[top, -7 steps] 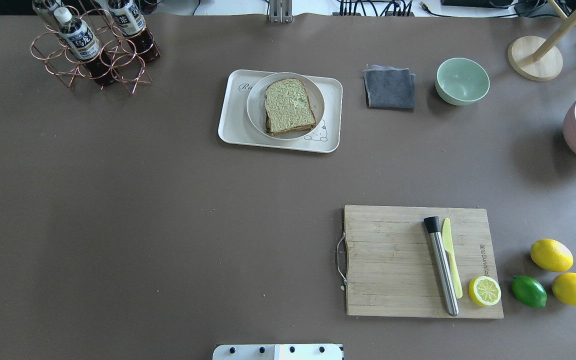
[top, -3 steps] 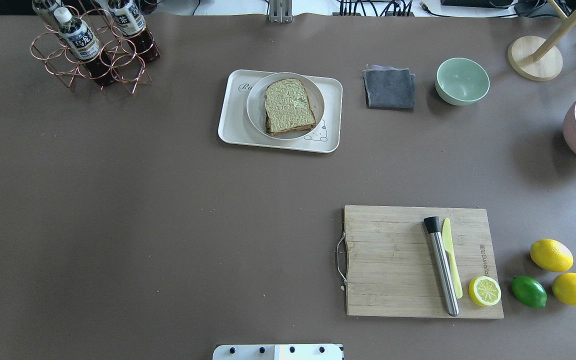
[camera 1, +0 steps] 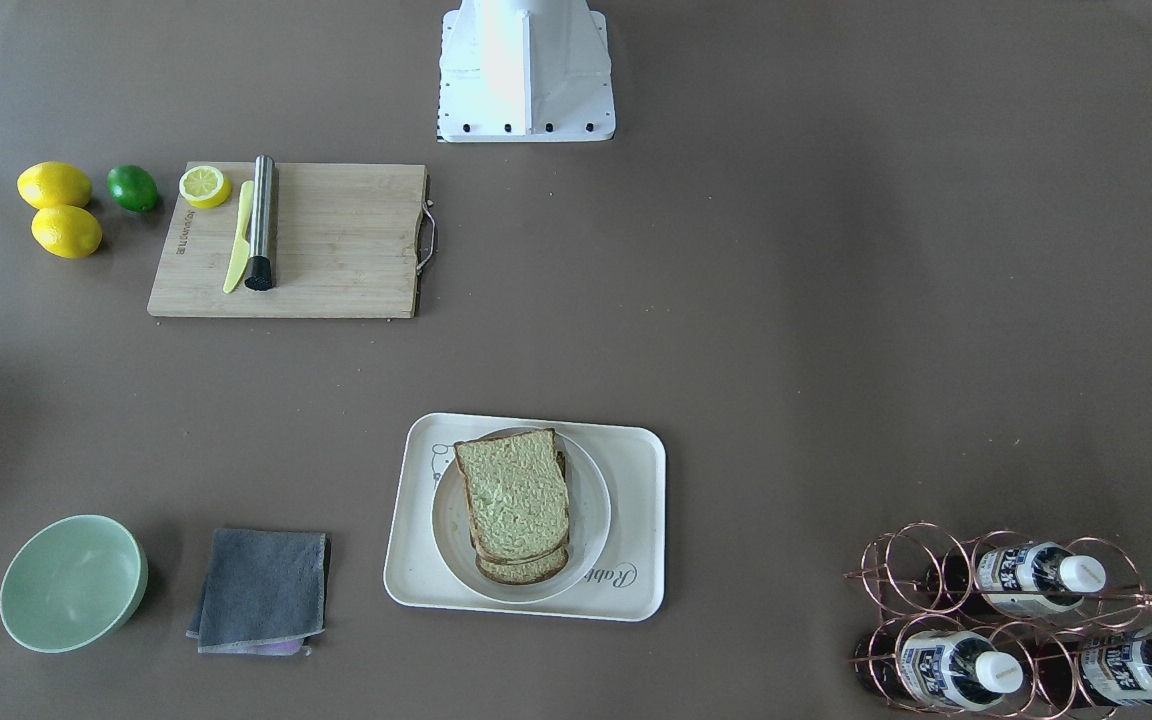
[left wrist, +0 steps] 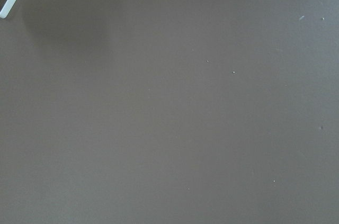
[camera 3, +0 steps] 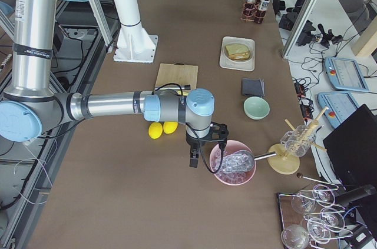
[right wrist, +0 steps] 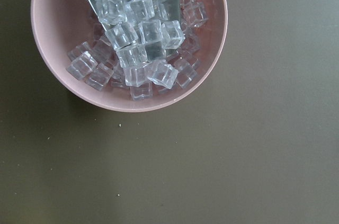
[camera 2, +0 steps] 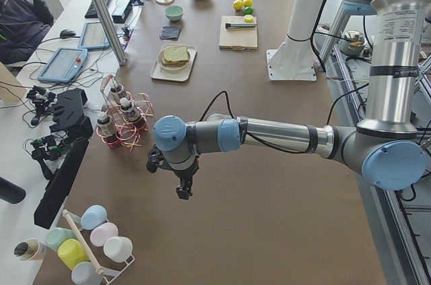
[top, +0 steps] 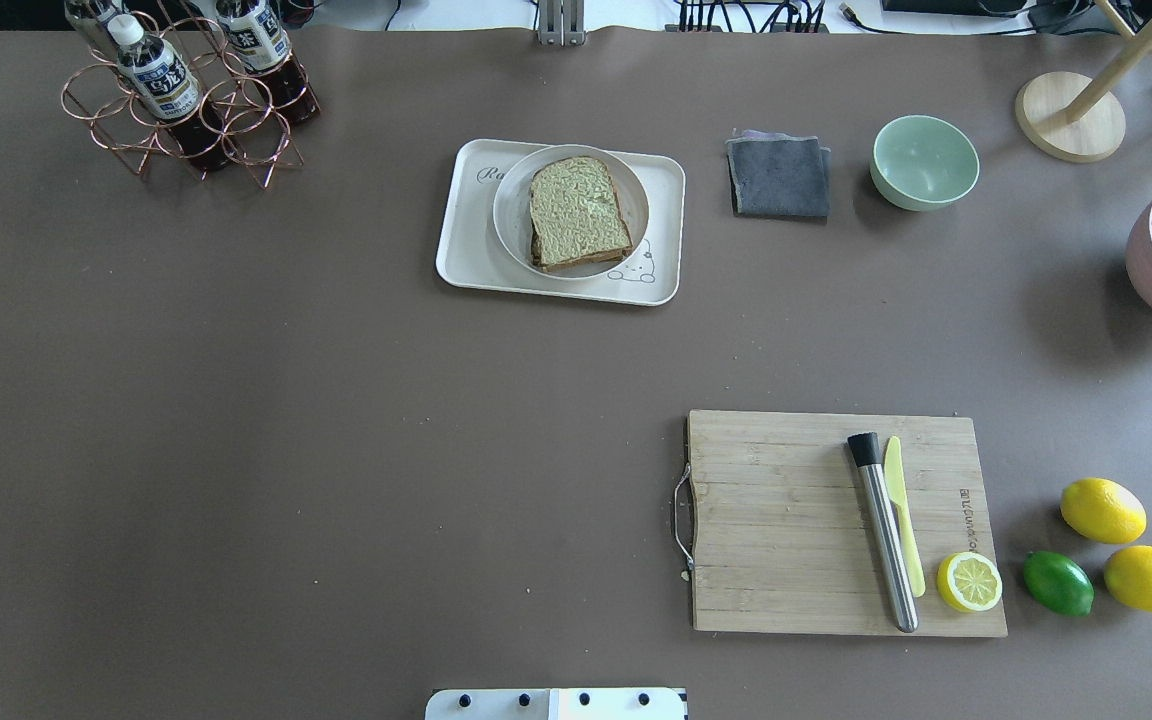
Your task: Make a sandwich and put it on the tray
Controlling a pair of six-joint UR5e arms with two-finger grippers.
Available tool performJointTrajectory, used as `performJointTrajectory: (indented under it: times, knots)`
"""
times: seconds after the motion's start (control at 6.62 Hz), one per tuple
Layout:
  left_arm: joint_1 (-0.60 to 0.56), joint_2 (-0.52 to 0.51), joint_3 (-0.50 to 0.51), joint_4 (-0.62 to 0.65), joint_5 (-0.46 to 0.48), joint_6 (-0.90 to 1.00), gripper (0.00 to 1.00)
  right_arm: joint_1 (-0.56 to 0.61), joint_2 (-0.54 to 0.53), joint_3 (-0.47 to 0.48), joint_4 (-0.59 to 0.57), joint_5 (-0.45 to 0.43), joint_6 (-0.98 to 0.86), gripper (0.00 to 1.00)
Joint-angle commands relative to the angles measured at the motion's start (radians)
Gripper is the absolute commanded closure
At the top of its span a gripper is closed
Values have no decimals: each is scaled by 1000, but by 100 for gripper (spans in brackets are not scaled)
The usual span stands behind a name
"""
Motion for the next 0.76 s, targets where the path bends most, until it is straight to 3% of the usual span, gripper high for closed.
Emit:
performJointTrajectory:
  times: [0.0, 0.6]
  knots:
    - [0, 13, 4, 0, 5, -2, 2, 0, 0, 0, 0, 0, -1, 0]
    - [-2, 28, 7, 0, 4, -4, 2, 0, 0, 0, 0, 2, -2, 0]
